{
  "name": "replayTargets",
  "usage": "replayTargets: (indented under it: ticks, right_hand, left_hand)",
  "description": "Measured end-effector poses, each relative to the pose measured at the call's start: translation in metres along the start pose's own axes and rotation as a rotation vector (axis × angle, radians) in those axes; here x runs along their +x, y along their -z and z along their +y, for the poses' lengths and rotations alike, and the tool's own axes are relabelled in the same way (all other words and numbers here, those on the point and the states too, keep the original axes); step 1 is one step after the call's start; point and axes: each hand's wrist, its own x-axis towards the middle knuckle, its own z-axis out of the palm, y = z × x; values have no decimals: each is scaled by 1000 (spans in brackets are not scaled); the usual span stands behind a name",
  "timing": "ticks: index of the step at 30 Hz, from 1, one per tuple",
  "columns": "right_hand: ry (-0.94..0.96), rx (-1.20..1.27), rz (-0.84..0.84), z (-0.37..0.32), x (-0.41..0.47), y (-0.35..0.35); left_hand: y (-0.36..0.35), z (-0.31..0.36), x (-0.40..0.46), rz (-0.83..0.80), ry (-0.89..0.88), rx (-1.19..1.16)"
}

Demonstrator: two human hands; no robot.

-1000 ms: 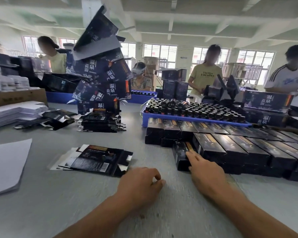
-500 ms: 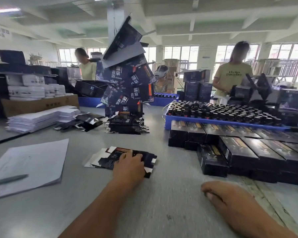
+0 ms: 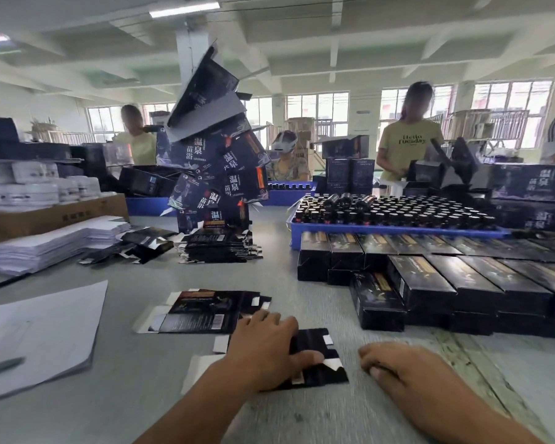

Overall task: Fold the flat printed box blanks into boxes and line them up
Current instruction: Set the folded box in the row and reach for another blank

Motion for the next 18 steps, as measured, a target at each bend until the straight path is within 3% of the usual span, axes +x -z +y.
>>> replayTargets:
  ticks: [10, 18]
  right_hand:
    - [-44, 120, -4, 0, -2, 4]
    - [-246, 690, -1, -3, -3, 16]
  left_hand:
    - [6, 14, -7, 44, -35, -238]
    - [13, 22, -12, 355, -123, -300]
